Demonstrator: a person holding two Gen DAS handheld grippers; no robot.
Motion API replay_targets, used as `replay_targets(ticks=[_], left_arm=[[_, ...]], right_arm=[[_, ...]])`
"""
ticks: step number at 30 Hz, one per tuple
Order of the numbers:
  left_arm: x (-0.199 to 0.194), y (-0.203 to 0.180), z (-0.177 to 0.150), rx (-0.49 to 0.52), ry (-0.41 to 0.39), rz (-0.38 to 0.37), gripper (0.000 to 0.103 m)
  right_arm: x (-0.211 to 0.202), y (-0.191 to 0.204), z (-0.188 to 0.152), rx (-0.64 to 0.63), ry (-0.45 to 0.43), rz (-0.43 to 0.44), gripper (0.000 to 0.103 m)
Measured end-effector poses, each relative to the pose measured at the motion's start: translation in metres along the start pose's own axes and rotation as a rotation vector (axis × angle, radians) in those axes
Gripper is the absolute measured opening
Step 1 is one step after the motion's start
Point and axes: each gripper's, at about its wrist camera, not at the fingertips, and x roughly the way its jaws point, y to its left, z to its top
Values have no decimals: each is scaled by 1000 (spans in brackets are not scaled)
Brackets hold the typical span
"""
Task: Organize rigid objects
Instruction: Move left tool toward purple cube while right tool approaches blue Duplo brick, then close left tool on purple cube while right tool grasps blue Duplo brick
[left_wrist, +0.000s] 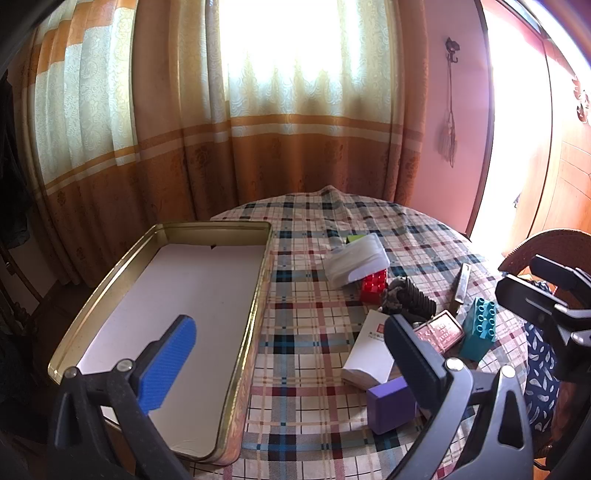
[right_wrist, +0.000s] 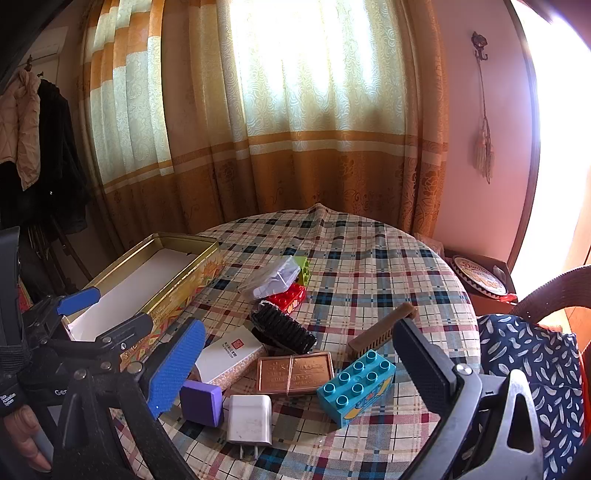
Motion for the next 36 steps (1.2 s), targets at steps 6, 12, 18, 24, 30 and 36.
replay_targets(ticks=[6, 12, 18, 24, 30, 36], left_arm=[[-2, 0, 0, 3, -5, -1, 103], [-2, 0, 0, 2, -3, -3, 103], [-3, -1, -1, 6, -3, -3, 103], [-3, -5, -4, 13, 3, -24, 103], [-3, -31, -14, 65, 26, -81, 103], [12, -44, -27, 68, 110, -141, 95]], right_arm=[[0, 0, -1, -2, 2, 2, 102], [1, 1, -2, 0, 6, 1, 102], [1, -1, -2, 3, 8, -3, 102], [4, -6, -2, 5, 13, -12, 102], [11, -31, -8, 24, 25, -73, 102], [26, -64, -22, 78, 78, -119, 102]])
